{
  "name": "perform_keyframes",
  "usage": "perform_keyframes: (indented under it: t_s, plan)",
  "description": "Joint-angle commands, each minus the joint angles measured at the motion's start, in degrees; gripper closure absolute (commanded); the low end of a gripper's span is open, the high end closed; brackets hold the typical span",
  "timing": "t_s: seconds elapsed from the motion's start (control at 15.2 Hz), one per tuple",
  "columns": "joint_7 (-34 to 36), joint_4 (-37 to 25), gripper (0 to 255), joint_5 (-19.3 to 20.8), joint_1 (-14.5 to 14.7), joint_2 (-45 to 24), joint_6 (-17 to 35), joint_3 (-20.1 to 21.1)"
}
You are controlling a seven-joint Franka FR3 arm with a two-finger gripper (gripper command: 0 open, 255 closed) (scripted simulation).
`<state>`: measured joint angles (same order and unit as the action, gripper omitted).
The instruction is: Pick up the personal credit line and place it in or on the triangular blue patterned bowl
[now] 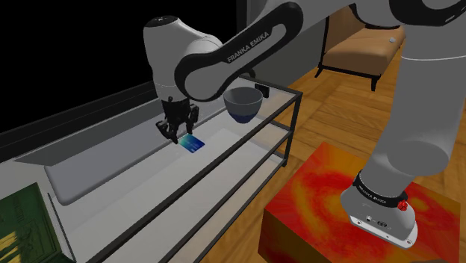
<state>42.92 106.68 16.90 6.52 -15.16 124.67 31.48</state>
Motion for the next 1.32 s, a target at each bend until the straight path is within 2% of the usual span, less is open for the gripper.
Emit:
perform_keyframes:
  t_s: [0.0,1.25]
  plan:
    - [-0.6,-0.9,255,-0.6,-0.2,0.6,-1.4,0.2]
    - [-3.9,-11.4,255,-4.1,-0.4,4.1,-14.6,1.2]
